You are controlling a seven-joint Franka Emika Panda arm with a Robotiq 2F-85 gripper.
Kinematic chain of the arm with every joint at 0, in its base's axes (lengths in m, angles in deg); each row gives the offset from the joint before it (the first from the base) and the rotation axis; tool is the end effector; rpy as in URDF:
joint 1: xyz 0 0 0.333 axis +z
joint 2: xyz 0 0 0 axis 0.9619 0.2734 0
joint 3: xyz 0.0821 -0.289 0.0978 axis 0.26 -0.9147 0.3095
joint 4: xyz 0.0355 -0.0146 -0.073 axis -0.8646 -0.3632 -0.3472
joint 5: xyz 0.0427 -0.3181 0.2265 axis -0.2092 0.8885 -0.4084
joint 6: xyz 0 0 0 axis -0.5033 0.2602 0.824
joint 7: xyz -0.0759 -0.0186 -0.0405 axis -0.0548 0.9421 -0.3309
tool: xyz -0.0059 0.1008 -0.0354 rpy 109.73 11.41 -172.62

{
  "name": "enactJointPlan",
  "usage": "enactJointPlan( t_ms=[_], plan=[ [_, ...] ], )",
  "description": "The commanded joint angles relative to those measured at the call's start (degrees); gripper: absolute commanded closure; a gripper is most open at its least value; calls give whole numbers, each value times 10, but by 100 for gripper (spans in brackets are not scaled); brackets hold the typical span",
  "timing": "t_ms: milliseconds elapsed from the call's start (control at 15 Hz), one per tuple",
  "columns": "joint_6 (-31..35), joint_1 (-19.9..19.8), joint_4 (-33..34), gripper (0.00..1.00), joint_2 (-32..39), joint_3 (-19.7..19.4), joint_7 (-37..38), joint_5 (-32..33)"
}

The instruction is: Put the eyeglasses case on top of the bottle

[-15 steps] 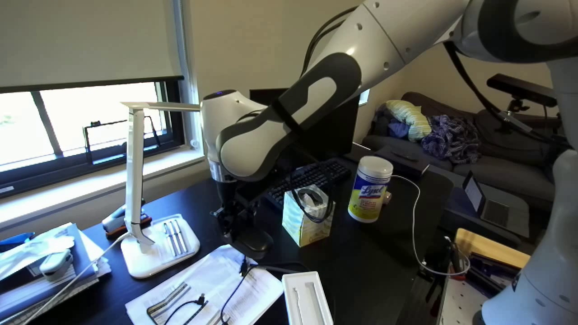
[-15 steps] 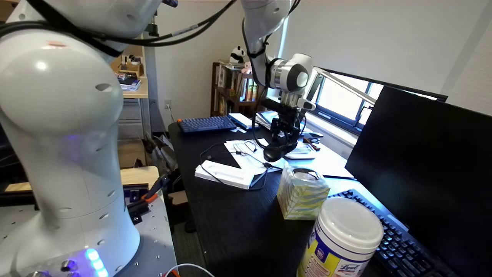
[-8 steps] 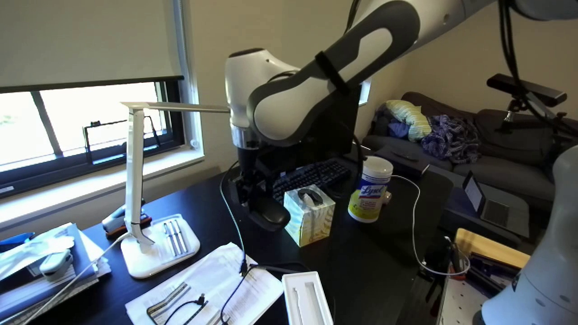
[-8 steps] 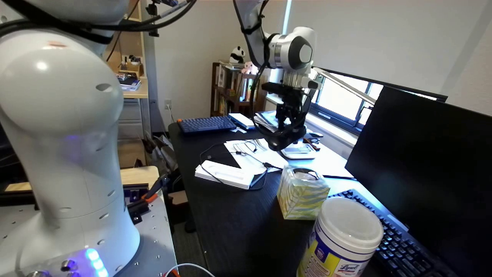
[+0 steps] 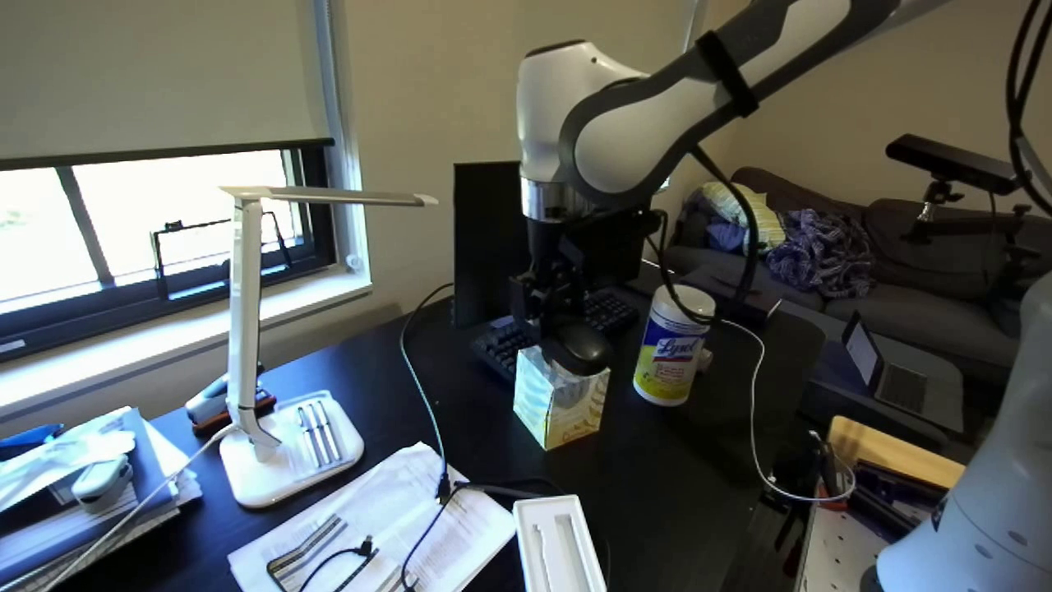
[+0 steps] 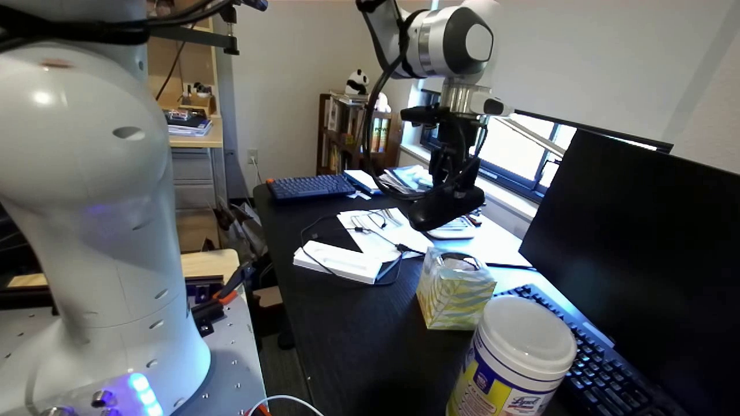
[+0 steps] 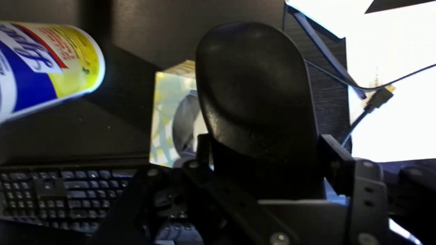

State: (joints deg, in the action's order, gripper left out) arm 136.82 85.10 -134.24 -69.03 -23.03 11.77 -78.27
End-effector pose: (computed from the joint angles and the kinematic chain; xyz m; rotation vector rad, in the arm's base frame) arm 0.5178 0.0802 0.3439 2.9823 -0.3693 -0.0455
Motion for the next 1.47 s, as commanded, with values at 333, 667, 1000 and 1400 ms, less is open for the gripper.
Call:
enactJointPlan(
  t_ms=[333, 667, 1000, 1400],
  plan=[
    [-210, -88, -49, 47, -138, 6, -58, -7],
    [-291, -124, -22, 47, -159, -6, -46, -51],
    [-290, -160, -19, 47, -154, -31, -34, -124],
    [-276, -187, -29, 47, -146, -55, -31, -198]
  ],
)
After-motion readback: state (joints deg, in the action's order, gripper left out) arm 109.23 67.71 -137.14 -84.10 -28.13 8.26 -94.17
